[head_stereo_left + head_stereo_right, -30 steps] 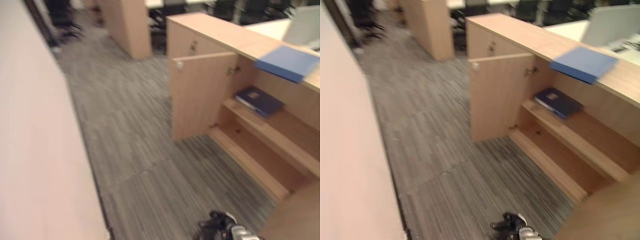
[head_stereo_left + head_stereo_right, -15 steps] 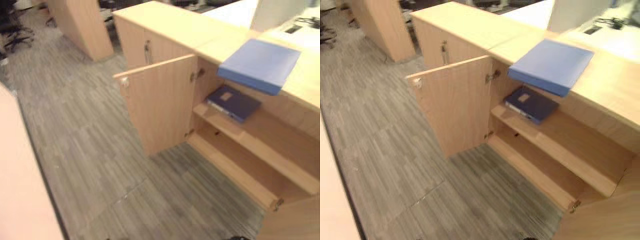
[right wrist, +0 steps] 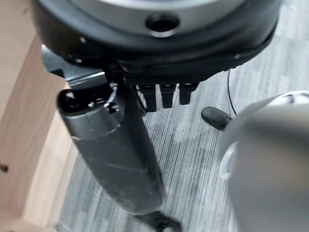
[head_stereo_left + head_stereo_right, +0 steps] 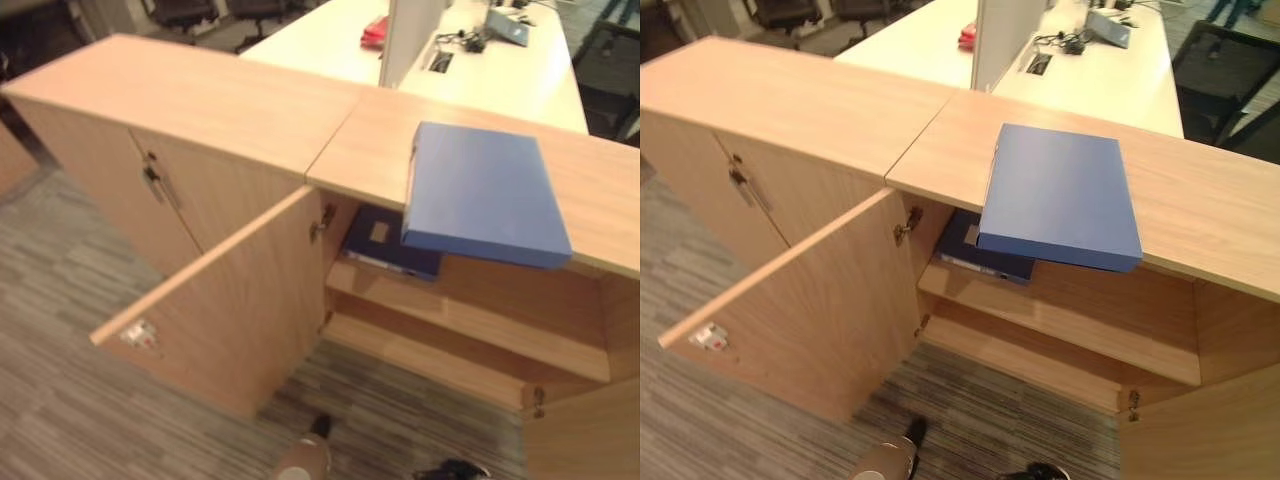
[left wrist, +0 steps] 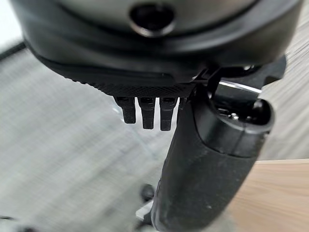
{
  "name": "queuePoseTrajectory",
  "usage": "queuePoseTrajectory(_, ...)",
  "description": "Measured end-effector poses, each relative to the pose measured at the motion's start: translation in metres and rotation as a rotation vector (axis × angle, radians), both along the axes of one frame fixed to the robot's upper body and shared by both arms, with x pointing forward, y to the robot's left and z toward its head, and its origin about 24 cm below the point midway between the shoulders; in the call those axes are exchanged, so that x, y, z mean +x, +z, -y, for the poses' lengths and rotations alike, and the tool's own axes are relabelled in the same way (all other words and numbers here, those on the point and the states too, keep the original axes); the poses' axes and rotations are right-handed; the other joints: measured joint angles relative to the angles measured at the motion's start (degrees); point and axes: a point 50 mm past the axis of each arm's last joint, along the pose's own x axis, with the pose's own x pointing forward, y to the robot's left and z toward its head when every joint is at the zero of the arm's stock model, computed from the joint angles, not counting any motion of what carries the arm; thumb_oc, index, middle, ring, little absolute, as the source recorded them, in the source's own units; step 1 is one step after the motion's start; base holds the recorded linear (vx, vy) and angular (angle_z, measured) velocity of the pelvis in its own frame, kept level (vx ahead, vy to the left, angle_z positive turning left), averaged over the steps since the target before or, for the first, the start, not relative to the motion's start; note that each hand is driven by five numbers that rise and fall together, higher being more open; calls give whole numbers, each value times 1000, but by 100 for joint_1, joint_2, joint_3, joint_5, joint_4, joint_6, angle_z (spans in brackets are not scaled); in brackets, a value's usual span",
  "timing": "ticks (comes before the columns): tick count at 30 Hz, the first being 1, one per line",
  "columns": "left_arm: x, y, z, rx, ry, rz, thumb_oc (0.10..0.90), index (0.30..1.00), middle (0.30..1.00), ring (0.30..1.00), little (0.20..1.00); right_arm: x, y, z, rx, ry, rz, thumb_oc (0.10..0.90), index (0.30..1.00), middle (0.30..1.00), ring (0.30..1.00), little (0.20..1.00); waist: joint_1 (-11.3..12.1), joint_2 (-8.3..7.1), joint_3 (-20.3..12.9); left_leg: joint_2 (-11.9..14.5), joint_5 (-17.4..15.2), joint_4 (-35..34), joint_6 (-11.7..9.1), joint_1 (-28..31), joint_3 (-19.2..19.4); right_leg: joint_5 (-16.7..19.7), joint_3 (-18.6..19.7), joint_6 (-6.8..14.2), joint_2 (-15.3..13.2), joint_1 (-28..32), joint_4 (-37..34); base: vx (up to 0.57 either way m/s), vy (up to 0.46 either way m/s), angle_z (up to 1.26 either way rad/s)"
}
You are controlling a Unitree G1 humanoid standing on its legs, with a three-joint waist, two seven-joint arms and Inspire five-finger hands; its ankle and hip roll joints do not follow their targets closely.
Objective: Put the empty folder in the office cabinet
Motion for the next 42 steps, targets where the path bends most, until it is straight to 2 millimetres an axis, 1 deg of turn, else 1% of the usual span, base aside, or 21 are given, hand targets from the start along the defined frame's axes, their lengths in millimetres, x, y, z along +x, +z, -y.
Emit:
queuePoseTrajectory(1, 10, 2, -6, 18, -45, 36, 800, 900, 900, 900, 900, -5, -2, -4, 12, 4, -24, 800, 900, 900, 900, 900, 34, -82, 1, -24, 23, -204, -6, -41, 157, -315, -36, 169, 91, -178, 12, 88, 162, -112)
queuePoseTrajectory(2, 25, 6, -19, 57, -61, 97, 800, 900, 900, 900, 900, -10, -4, -12, 37, 2, -56, 800, 900, 900, 900, 900, 113, -254, -11, -90, 70, -494, -78, -42, 195, -588, -84, 133, 318, -194, -257, 106, 156, -17)
queuePoseTrajectory(3, 42, 11, -34, 102, -58, 156, 800, 900, 900, 900, 900, -9, -5, -18, 47, 1, -58, 800, 900, 900, 900, 900, 69, -328, -22, -209, 358, -672, 154, -16, 314, -614, -187, 206, 155, -82, -594, 106, 142, 0)
queuePoseTrajectory(4, 40, 14, -41, 122, -61, 148, 800, 900, 900, 900, 900, -10, -7, -25, 66, 5, -49, 800, 900, 900, 900, 900, 64, -331, -31, -268, 447, -866, 157, 108, 470, -749, -17, 272, 93, -45, -578, 80, 103, 4)
queuePoseTrajectory(7, 48, 17, -46, 145, -81, 185, 800, 900, 900, 900, 900, 2, -6, -36, 105, 21, -13, 800, 900, 900, 900, 900, 49, -486, -86, -270, 560, -1624, -34, 309, 475, -806, -53, 298, 178, -95, -759, 26, 14, -2)
queuePoseTrajectory(9, 46, 15, -43, 135, -79, 177, 800, 900, 900, 900, 900, 7, -4, -35, 102, 23, 3, 800, 900, 900, 900, 900, 50, -457, -73, -279, 764, -1670, 16, 343, 458, -744, -14, 389, 200, -75, -790, 22, -18, 4)
queuePoseTrajectory(10, 36, 14, -43, 131, -71, 146, 800, 900, 900, 900, 900, 8, -4, -37, 109, 25, 11, 800, 900, 900, 900, 900, 78, -466, -78, -280, 851, -1692, 26, 407, 464, -691, -8, 483, 164, -62, -729, 0, 0, 0)
queuePoseTrajectory(12, 27, 13, -41, 125, -76, 120, 800, 900, 900, 900, 900, 8, -5, -38, 112, 26, 14, 800, 900, 900, 900, 900, 74, -471, -79, -225, 859, -1753, 14, 462, 427, -695, -22, 486, 210, -58, -633, 22, -32, 12)
queuePoseTrajectory(14, 15, 10, -36, 107, -76, 83, 800, 900, 900, 900, 900, 7, -4, -36, 108, 20, 12, 800, 900, 900, 900, 900, 81, -503, -101, -78, 917, -1927, -74, 504, 365, -689, -36, 497, 345, -65, -640, 17, -58, 21)
queuePoseTrajectory(18, -6, 10, -34, 94, -62, 26, 800, 900, 900, 900, 900, -3, -6, -32, 99, 7, -12, 800, 900, 900, 900, 900, 86, -507, -148, 70, 1077, -2043, -185, 594, 288, -553, -36, 707, 473, -38, -640, -11, -67, 0)
queuePoseTrajectory(22, -14, 10, -32, 91, -73, 4, 800, 900, 900, 900, 900, -20, -8, -23, 76, -7, -55, 800, 900, 900, 900, 900, 66, -401, -283, 265, 1236, -2130, -191, 714, 213, -538, -42, 820, 668, 60, -646, -36, -111, 0)
queuePoseTrajectory(26, -4, 9, -30, 87, -141, 24, 800, 900, 900, 900, 900, -18, -7, -17, 60, -5, -46, 800, 900, 900, 900, 900, 32, -291, -311, 414, 1325, -2229, -285, 770, 174, -553, -39, 821, 816, 71, -634, -48, -168, -1)
queuePoseTrajectory(27, 0, 9, -29, 88, -159, 35, 800, 900, 900, 900, 900, -18, -7, -17, 56, 3, -46, 800, 900, 900, 900, 900, -76, -226, -325, 513, 1385, -2223, -281, 781, 153, -596, -27, 803, 920, 73, -575, -52, -227, -2)
queuePoseTrajectory(32, 21, 9, -24, 95, -199, 114, 800, 900, 900, 900, 900, -8, -4, -13, 29, 11, -23, 800, 900, 900, 900, 900, -133, -69, -290, 886, 1422, -2221, -473, 790, 120, -629, 11, 601, 1335, 72, -594, -63, -228, -5)
queuePoseTrajectory(33, 29, 9, -21, 91, -204, 144, 800, 900, 900, 900, 900, -6, -3, -11, 22, 14, -11, 800, 900, 900, 900, 900, -190, 11, -223, 1052, 1450, -2191, -569, 785, 76, -719, -6, 464, 1475, 49, -534, -104, -243, 3)
queuePoseTrajectory(36, 47, 8, -9, 65, -247, 209, 800, 900, 900, 900, 900, -1, 0, -1, -9, 16, 14, 800, 900, 900, 900, 900, -224, 196, 29, 1207, 1446, -1819, -762, 724, 9, -944, -8, 315, 1617, 33, -217, -71, -103, 3)
queuePoseTrajectory(37, 50, 8, -4, 53, -258, 219, 800, 900, 900, 900, 900, -7, 0, 4, -24, 10, 0, 800, 900, 900, 900, 900, -251, 263, 42, 1226, 1444, -1691, -772, 655, 23, -997, -15, 257, 1641, 2, -124, -58, -102, 3)
queuePoseTrajectory(38, 52, 8, -1, 47, -269, 224, 800, 900, 900, 900, 900, -5, 1, 7, -32, 11, 5, 800, 900, 900, 900, 900, -238, 200, 67, 1202, 1449, -1606, -789, 582, 50, -1005, -36, 234, 1611, -42, -86, -7, -53, -3)
queuePoseTrajectory(39, 59, 7, 9, 22, -305, 248, 800, 900, 900, 900, 900, -15, 2, 22, -73, 1, -16, 800, 900, 900, 900, 900, -281, 283, 77, 1029, 964, -1037, -757, 457, 356, -1065, 6, 195, 1490, -185, 120, 5, -8, -10)
queuePoseTrajectory(41, 60, 8, 14, 2, -347, 261, 800, 900, 900, 900, 900, -24, 4, 34, -102, -8, -30, 800, 900, 900, 900, 900, -363, 203, 72, 504, 517, -581, -362, 493, 664, -1073, 148, 218, 1160, -363, 288, 0, 29, -27)
queuePoseTrajectory(42, 56, 9, 16, -11, -359, 280, 800, 900, 900, 900, 900, -27, 7, 43, -124, -16, -36, 800, 900, 900, 900, 900, -435, 294, 37, 324, 405, -999, -97, 793, 764, -1027, 278, 285, 1099, -469, 353, -8, 61, -31)
